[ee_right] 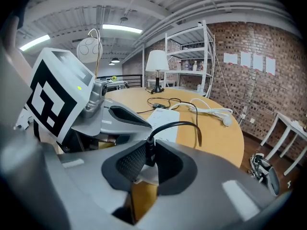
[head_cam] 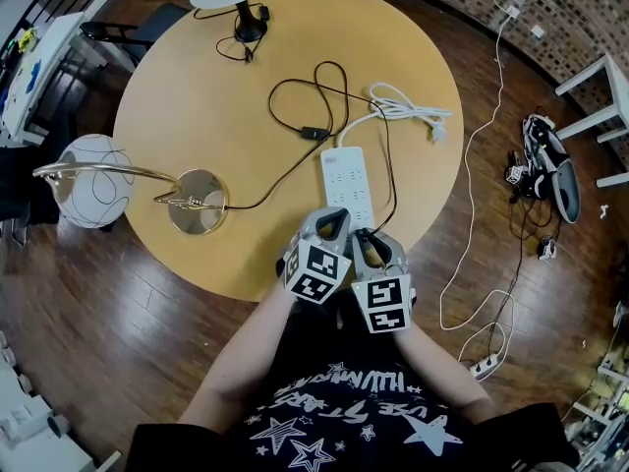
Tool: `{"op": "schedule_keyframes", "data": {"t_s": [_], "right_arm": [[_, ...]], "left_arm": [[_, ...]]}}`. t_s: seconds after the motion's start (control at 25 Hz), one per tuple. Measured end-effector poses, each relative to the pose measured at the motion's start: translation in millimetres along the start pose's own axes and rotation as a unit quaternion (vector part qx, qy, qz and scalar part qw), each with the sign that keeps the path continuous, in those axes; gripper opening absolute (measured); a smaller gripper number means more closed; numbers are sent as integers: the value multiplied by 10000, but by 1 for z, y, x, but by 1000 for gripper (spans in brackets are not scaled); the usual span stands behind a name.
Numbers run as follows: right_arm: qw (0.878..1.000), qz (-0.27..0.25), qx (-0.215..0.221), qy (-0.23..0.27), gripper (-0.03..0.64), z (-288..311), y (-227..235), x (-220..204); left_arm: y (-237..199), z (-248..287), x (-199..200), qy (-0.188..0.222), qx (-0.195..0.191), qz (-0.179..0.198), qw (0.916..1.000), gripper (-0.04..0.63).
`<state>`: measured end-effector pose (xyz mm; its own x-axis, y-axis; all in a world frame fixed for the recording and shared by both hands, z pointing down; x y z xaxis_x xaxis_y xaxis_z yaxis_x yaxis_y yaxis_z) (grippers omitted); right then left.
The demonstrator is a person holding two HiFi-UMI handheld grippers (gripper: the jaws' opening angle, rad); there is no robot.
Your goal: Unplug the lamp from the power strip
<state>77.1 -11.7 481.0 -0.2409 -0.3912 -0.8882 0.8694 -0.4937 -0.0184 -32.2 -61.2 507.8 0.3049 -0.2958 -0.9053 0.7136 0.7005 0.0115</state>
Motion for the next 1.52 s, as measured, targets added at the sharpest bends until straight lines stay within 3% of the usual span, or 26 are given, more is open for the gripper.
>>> {"op": "schedule_keyframes", "data": {"t_s": [0.32,0.44,0.6,0.76,0.96,1.16,1.32,1.52], "right_arm": [[9996,263,6,42,58,-4,8,-8],[9998,-63,88,164,58,-7,2,0],[9942,-767,185,732,55,-15,-10,28],[9957,-455,42,803,55,-18,7,29],[9937,-463,-87,1020,55,-30,24,37],[9911,-345,-163,1275,56,-40,40,46],[9874,-216,-120,1562,56,-47,51,63],[9780,151,165,2073,57,-52,57,95]], "left_arm": [[4,0,1,-45,-61,203,9998,2],[5,0,2,-52,-6,230,9997,2],[3,1,0,-21,-25,212,9998,2],[4,1,0,-45,-13,209,9998,2],[3,4,0,-52,29,213,9998,2],[-2,3,-7,115,78,-306,9994,2],[-4,-4,-4,90,147,-309,9994,2],[-15,-32,33,837,640,-519,9931,2]]}}
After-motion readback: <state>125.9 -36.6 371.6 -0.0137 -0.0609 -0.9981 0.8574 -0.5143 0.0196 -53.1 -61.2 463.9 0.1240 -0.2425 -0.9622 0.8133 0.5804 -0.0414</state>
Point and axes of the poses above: the fingertips, and each gripper's own axes: z forward along the fingers, y to its right, x out of its top, the point moved 10 cm from there along -z, backward along the fingers, and after that the axes turned 9 degrees about y, right-handed, at the moved point
